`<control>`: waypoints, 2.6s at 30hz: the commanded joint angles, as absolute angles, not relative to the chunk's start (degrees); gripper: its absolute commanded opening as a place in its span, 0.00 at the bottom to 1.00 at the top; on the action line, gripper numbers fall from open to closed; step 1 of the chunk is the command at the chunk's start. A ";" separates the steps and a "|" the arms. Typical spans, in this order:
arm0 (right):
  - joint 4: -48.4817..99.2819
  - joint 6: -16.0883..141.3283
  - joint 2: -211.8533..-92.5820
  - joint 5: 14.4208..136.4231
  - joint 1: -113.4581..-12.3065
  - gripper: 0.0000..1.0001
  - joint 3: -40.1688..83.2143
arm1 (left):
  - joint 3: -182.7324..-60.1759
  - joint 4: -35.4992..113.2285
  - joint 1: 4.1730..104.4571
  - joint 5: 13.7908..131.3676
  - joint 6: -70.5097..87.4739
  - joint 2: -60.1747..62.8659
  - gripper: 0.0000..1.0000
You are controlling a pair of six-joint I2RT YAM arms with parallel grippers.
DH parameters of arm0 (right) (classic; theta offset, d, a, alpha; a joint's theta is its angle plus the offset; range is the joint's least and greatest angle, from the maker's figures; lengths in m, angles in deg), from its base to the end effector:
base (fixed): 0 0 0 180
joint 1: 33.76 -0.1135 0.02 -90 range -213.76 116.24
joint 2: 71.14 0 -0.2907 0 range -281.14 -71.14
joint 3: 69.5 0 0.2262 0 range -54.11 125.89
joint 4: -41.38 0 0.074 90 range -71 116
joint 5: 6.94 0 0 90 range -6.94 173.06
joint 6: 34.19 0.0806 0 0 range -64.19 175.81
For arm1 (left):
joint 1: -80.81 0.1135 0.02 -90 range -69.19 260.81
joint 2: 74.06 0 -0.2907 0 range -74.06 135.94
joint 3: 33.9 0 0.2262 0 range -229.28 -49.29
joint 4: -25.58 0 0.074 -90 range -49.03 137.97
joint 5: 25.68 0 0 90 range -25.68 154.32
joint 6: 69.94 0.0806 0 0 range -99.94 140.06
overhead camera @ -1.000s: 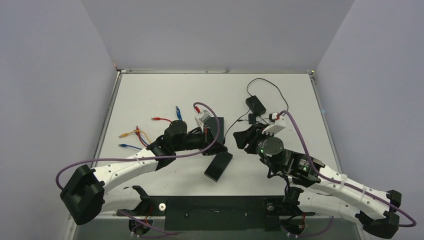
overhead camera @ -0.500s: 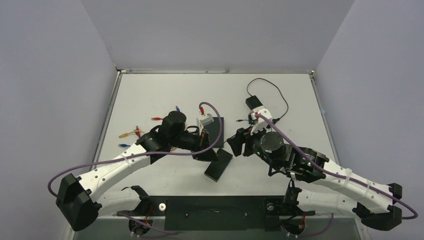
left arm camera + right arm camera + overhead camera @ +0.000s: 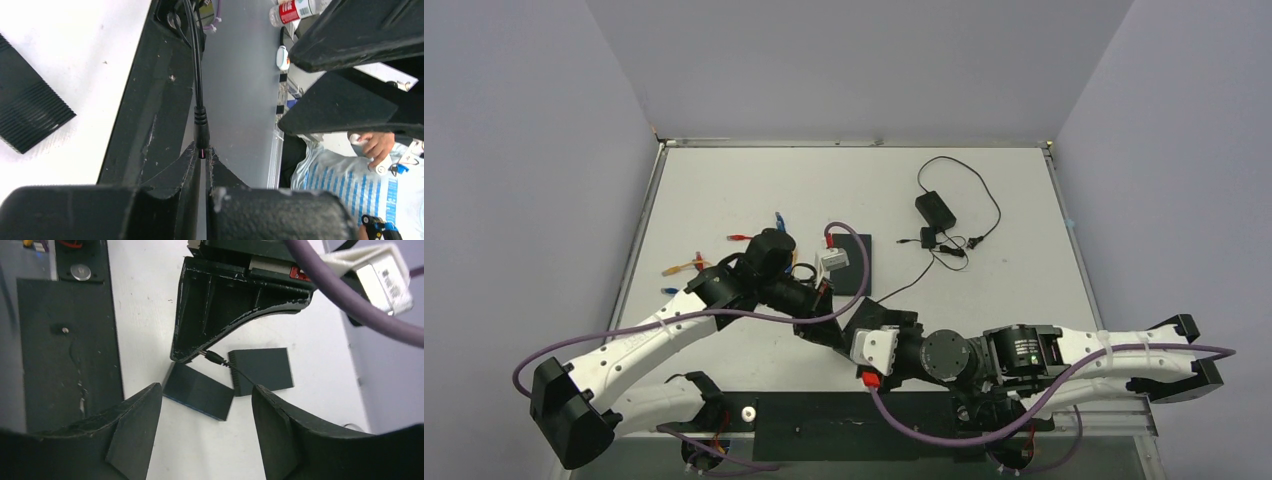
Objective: Insert the plug into the switch port
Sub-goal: Pick up the power from the center of the board.
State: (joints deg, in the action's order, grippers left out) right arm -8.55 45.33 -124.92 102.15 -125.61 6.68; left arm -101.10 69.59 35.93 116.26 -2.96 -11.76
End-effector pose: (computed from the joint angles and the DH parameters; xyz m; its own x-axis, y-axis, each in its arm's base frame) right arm 0.0202 0.1913 0.3648 0.1882 -0.5014 -0.8445 -0.9352 0.1710 -0.3099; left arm 0.1013 -0.1905 0.3122 -0.7508 0.4074 -0.5199 0.6240 0.1793 -0.7606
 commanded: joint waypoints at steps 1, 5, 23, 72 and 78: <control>-10.12 29.44 -122.99 102.65 -127.76 0.62 8.57 | -104.23 72.35 34.15 118.97 0.30 -14.00 0.00; -12.67 24.28 -123.60 102.09 -127.88 0.62 9.61 | -104.50 73.49 31.72 119.20 1.74 -14.93 0.00; -17.44 14.13 -128.24 90.39 -127.89 0.48 13.02 | -105.28 75.13 26.94 119.60 4.18 -13.72 0.00; -16.82 16.80 -130.75 89.01 -122.97 0.00 10.04 | -106.01 77.35 27.26 105.96 5.27 -15.31 0.46; -7.90 24.13 -125.71 95.80 -117.70 0.00 1.31 | -101.51 71.00 34.73 101.84 -1.10 -18.27 0.50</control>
